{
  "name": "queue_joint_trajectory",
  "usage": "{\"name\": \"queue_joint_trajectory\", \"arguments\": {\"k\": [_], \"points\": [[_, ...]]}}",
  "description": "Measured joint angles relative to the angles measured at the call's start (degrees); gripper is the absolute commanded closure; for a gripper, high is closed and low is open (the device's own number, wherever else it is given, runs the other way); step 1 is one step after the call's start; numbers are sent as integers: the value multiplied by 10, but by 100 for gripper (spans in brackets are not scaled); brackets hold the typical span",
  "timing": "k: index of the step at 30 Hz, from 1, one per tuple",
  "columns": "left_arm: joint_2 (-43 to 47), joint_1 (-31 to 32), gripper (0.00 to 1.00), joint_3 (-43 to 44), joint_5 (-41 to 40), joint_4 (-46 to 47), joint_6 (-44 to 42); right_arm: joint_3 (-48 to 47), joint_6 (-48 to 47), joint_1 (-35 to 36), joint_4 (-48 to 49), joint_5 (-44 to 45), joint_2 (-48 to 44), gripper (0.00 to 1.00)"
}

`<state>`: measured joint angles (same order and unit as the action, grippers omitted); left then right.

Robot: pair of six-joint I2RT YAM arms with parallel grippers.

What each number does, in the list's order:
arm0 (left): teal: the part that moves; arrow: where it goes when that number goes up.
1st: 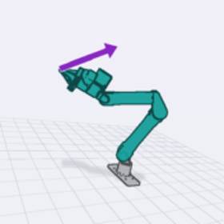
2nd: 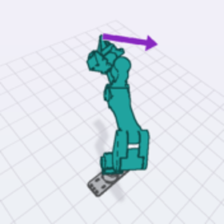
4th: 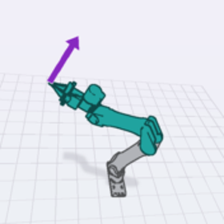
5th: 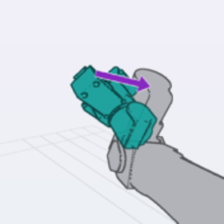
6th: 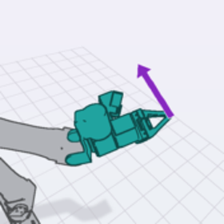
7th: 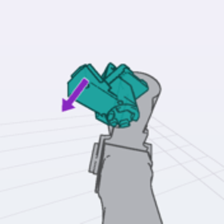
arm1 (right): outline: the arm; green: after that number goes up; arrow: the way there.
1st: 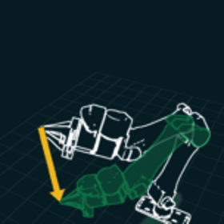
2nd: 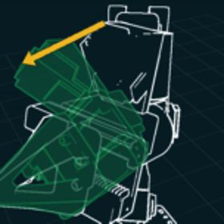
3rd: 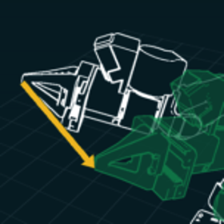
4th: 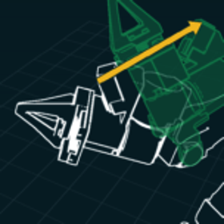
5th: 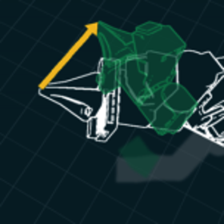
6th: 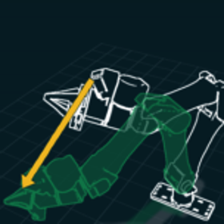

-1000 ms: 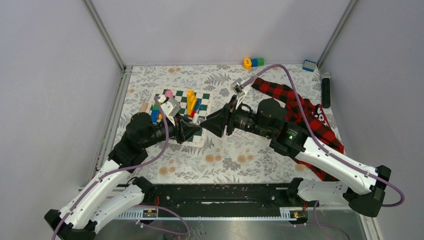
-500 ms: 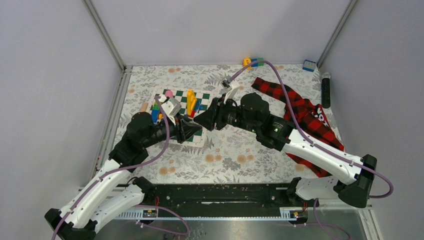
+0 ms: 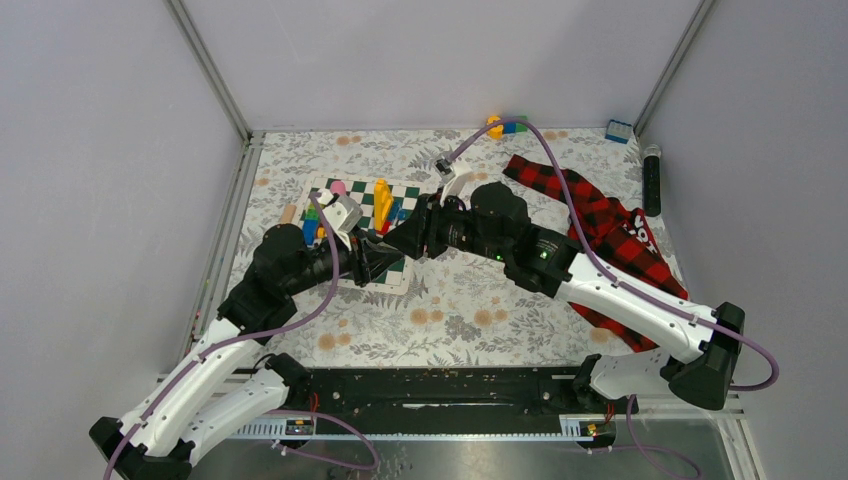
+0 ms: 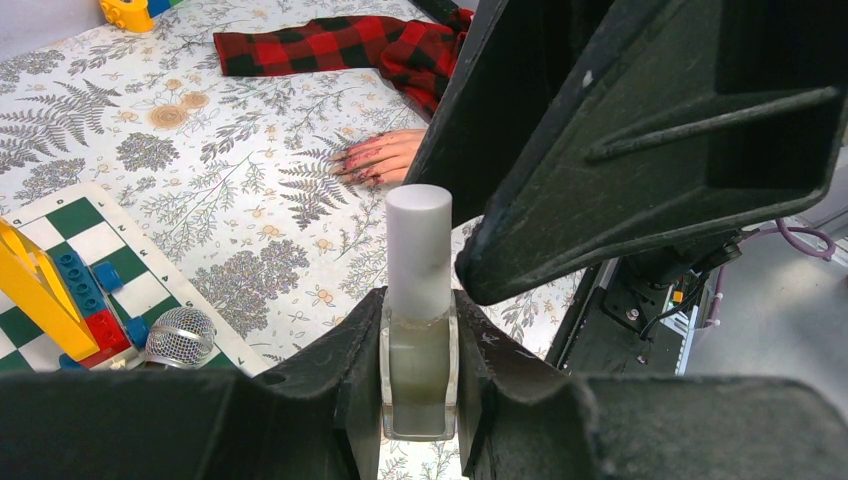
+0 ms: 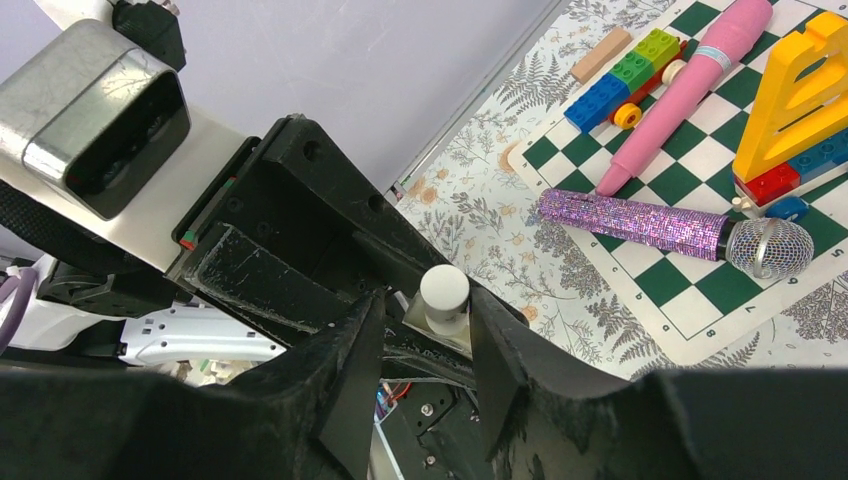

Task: Paint the nails
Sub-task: Unscrew the nail polish bottle.

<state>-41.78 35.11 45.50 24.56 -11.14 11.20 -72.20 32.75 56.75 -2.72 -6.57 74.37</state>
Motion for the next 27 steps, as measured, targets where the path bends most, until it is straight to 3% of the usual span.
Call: {"name": "queue_joint_trajectory", "arguments": {"k": [13,17,23,27], "points": [[0,0,100,0,0,0,0,-17,-1,0,-8,0,16,63],[0,0,100,0,1,0,0,-19,-4,0,-9,2,22,72],[-1,-1,100,0,1,-6,0,-20,-11,0,-11,9,27,97],[-3,-1,100,0,5,-6,0,-20,-23,0,-14,9,26,100]]}}
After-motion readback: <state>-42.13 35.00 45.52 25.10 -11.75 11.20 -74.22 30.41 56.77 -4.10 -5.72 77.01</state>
